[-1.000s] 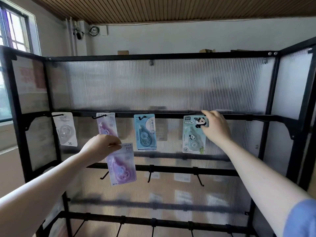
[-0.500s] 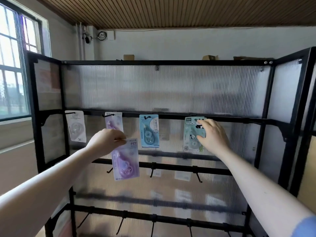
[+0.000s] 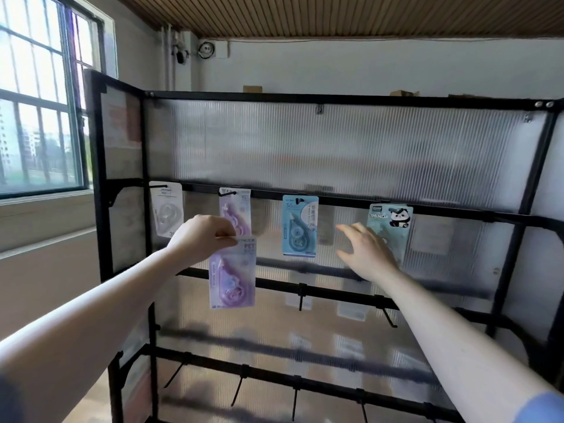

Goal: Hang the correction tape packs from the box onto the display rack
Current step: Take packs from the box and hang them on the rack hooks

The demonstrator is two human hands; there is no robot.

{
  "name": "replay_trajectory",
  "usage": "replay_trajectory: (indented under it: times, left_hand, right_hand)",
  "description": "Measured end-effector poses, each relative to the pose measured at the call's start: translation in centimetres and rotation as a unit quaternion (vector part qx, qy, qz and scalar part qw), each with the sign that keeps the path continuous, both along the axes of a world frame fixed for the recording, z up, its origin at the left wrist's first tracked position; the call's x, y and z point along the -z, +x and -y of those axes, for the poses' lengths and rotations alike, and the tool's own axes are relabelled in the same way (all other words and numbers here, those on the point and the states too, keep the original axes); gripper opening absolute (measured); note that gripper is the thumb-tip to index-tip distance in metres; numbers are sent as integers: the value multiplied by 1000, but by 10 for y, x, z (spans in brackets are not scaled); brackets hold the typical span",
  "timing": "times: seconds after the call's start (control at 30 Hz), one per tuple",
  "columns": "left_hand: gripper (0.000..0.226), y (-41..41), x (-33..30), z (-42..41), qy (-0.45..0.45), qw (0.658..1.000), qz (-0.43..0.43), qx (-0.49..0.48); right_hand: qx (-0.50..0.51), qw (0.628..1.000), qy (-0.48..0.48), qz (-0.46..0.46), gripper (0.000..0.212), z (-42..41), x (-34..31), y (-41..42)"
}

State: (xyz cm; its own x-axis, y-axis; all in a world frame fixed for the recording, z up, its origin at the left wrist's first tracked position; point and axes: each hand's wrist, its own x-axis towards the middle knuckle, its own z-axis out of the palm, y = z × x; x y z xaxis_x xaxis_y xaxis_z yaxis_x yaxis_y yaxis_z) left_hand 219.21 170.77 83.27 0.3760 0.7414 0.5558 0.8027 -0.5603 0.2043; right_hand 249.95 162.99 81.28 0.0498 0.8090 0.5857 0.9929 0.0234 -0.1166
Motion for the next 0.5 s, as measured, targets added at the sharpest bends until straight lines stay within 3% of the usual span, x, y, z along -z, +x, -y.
replay_trajectory:
  times: [0.33,0.5]
  left_hand:
    - [12,-38,-26,-69,12,998,30,58]
    - [9,-42,-36,-96,5,990,97,104]
  right_hand:
    - [-1,999,-22,-37,53,-69,16,-55]
    - [23,999,-23,-39,52,-90,25,-72]
